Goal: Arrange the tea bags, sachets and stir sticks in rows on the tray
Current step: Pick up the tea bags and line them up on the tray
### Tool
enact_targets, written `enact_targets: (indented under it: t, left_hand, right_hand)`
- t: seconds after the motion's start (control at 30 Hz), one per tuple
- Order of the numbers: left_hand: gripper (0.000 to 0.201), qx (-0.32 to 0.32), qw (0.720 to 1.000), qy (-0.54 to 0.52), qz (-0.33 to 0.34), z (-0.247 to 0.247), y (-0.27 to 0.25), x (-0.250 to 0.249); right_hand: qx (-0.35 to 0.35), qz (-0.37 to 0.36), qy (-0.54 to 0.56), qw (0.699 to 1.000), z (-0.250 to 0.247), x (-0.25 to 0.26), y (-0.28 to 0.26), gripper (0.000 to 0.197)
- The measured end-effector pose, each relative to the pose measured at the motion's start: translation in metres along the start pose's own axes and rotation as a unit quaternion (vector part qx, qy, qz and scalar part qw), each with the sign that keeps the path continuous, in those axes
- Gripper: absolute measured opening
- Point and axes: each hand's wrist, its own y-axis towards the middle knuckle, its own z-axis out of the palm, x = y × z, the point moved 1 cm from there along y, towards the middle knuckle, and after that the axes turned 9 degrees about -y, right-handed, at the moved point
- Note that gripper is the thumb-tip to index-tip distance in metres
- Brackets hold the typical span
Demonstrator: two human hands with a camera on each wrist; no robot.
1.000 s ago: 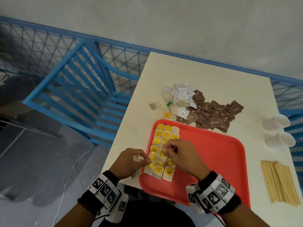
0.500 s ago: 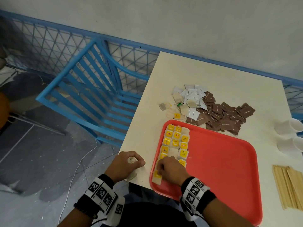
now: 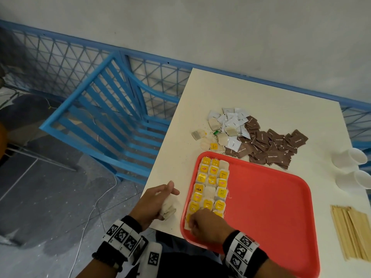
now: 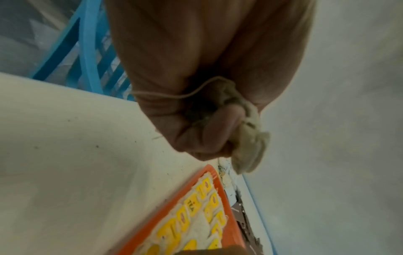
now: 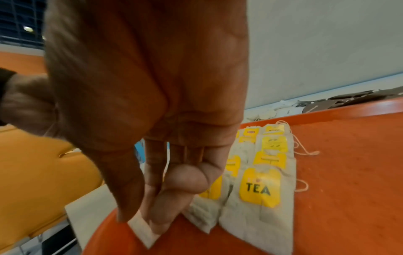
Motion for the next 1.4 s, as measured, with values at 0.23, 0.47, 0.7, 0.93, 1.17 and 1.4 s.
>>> enact_targets:
  t: [0.23, 0.47, 0.7, 0.93, 1.17, 1.4]
  left_hand:
    - [0.038, 0.035, 0.993, -0.101, -0.044, 0.020, 0.007, -0.011]
    - [0.024, 0.140, 0.965, -0.184, -0.122, 0.063, 0.012, -0.016]
    - [0.027, 0.133, 0.949, -0.238, -0.159, 0.084, 0.016, -0.021]
    - [0.042, 0.166, 0.977, -0.129, -0.028, 0.109, 0.003, -0.037]
    - [0.030, 0.066, 0.969, 0.186, 0.147, 0.120, -0.004, -0.053]
    - [0.019, 0.075, 0.813, 0.501, 0.287, 0.127, -0.012, -0.080]
  right_hand:
    - [-0.222, -0.050, 0.092, 0.969, -0.031, -0.005, -0.028, 0.017]
    - [-0.395, -0.199, 0.010, 0.897, -0.060, -0.007, -0.057, 0.021]
    - [-0.323, -0.110, 0.348, 0.873, -0.086, -0.035, -0.079, 0.011]
    - [-0.264, -0.052, 0.607, 0.747, -0.096, -0.057, -0.084, 0.031]
    - [-0.287, -0.049, 0.652, 0.700, -0.094, -0.067, -0.088, 0.027]
    - [-0.350, -0.117, 0.201, 0.908, -0.105, -0.061, -0.089, 0.007]
